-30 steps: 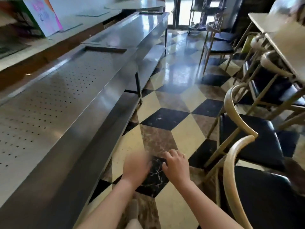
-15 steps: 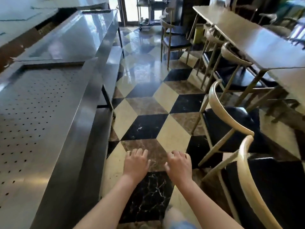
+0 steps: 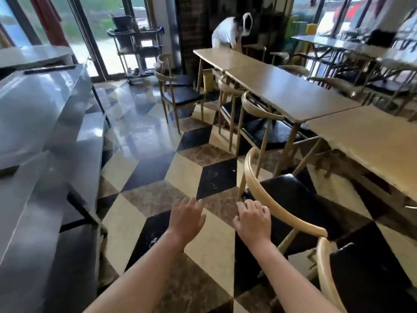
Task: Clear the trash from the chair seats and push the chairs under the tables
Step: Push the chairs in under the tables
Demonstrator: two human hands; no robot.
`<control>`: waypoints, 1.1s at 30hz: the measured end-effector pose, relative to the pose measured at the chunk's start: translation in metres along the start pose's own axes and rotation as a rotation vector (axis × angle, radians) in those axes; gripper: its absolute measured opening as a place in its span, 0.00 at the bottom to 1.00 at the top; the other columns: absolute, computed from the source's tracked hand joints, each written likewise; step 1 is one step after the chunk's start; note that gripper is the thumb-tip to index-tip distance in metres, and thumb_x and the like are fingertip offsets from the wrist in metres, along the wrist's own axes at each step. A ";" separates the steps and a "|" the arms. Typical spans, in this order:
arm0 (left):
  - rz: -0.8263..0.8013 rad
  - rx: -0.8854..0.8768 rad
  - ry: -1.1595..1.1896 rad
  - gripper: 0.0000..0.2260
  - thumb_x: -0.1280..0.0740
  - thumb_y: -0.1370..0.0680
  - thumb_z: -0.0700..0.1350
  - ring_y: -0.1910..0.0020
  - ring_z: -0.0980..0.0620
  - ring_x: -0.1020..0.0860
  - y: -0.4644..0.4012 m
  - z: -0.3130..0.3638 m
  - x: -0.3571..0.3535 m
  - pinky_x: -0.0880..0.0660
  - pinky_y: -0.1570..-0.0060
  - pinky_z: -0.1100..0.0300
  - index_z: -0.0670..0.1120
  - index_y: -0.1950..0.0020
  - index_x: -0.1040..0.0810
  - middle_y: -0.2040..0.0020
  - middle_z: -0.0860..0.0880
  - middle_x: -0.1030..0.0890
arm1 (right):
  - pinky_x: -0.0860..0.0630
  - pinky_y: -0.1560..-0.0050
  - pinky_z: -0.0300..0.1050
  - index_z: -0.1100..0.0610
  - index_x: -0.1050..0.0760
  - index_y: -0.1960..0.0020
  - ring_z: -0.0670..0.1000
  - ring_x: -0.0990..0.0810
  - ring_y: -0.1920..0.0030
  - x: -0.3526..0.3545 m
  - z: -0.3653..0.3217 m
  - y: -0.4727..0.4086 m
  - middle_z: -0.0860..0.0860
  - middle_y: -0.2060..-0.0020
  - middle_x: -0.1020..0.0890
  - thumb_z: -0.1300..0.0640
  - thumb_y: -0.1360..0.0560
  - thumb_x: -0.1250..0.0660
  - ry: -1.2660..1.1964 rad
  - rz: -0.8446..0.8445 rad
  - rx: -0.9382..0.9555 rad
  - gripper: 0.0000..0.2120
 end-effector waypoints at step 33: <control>-0.334 -1.148 -0.118 0.18 0.39 0.23 0.52 0.37 0.46 0.29 -0.376 0.103 -0.122 0.34 0.35 0.49 0.48 0.34 0.31 0.38 0.47 0.25 | 0.40 0.30 0.57 0.51 0.38 0.29 0.54 0.33 0.33 -0.114 0.100 -0.173 0.51 0.34 0.28 0.50 0.23 0.37 -0.035 -0.285 -0.966 0.24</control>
Point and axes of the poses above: each hand's wrist, its own y-axis away from the middle knuckle, its own x-axis out of the back of the hand, z = x × y, the point moved 4 cm from there along -y, towards the middle knuckle
